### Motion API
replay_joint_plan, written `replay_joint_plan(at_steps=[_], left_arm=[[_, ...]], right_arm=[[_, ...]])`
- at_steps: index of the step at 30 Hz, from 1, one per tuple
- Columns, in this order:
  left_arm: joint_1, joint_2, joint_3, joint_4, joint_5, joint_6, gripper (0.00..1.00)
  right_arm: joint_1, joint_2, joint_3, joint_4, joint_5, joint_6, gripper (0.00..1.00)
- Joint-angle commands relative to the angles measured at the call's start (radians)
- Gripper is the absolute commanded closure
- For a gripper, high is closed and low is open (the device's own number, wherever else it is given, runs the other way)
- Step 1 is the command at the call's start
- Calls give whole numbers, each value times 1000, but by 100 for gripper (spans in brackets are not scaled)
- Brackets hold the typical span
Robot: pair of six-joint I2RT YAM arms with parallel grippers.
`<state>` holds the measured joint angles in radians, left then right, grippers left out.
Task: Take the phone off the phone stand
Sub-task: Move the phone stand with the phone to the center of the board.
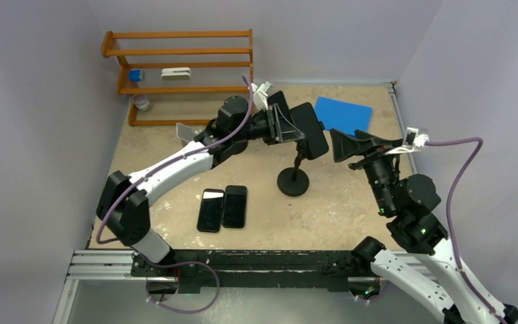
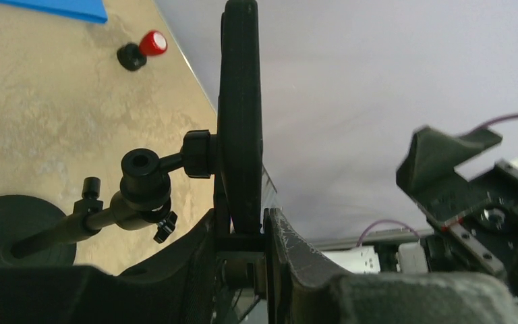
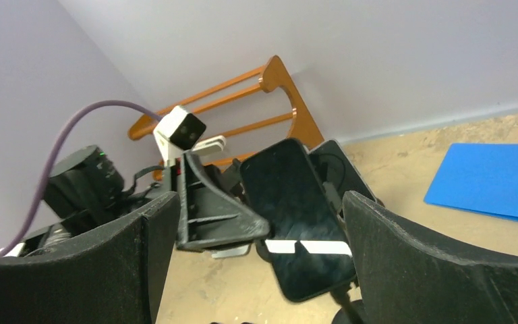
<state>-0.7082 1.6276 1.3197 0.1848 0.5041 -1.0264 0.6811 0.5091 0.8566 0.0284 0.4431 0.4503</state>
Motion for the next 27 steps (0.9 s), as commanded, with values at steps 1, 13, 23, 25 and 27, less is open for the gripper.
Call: replay_joint_plan(at_steps=[1, 13, 23, 25, 27], left_arm=[[-2, -200, -83, 115, 78, 48, 100], [-1, -490, -333, -23, 47, 166, 100], [1, -586, -436, -70, -11, 389, 100], [0, -599, -459, -61, -16, 436, 100], [0, -608, -482, -47, -18, 472, 100]], right_arm=[[0, 50, 60, 47, -82, -25, 9], [0, 147, 41, 111, -161, -3, 8], [0, 180, -23, 108, -131, 133, 1], [0, 158, -50, 140, -148, 106, 1], [0, 131, -73, 168, -190, 60, 1]])
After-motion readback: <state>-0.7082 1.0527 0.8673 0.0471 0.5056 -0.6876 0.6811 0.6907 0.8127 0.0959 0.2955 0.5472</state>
